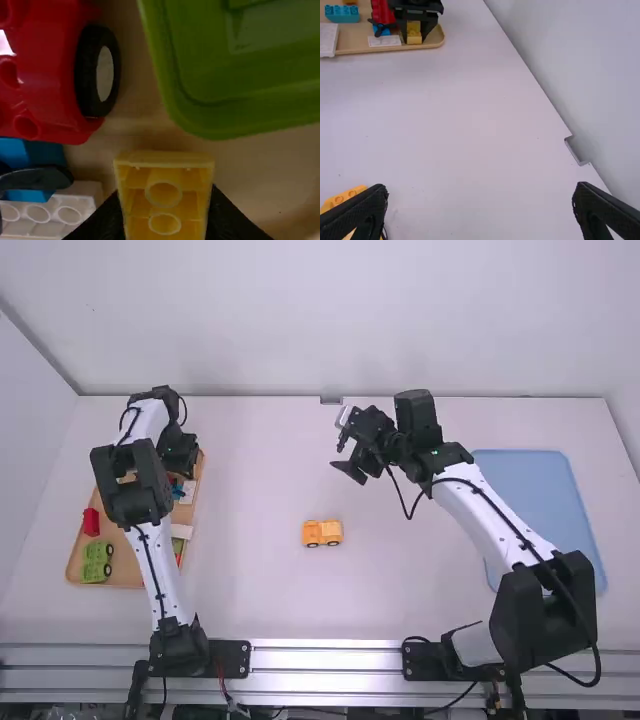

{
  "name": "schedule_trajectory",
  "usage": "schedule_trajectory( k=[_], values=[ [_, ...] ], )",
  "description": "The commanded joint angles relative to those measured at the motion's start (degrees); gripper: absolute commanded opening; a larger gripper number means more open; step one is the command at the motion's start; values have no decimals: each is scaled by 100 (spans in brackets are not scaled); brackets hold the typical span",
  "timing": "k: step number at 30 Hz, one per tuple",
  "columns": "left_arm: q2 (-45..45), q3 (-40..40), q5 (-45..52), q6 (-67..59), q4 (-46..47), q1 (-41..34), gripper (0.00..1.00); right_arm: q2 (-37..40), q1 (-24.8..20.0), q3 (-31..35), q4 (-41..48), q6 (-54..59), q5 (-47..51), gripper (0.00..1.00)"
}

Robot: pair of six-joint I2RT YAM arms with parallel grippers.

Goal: Assemble lego blocks to make yellow taxi

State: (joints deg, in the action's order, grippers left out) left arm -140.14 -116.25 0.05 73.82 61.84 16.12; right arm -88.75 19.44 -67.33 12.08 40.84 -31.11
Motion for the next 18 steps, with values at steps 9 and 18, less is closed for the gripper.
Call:
schedule_trajectory(
  k=[9, 18],
  values=[
    [28, 118, 92, -1827, -365, 83, 26, -15, -2, -42, 4, 15, 144, 99],
    [925, 122, -542, -2599, -22, -68, 20, -26, -2, -42, -120, -81, 70, 99]
  ],
)
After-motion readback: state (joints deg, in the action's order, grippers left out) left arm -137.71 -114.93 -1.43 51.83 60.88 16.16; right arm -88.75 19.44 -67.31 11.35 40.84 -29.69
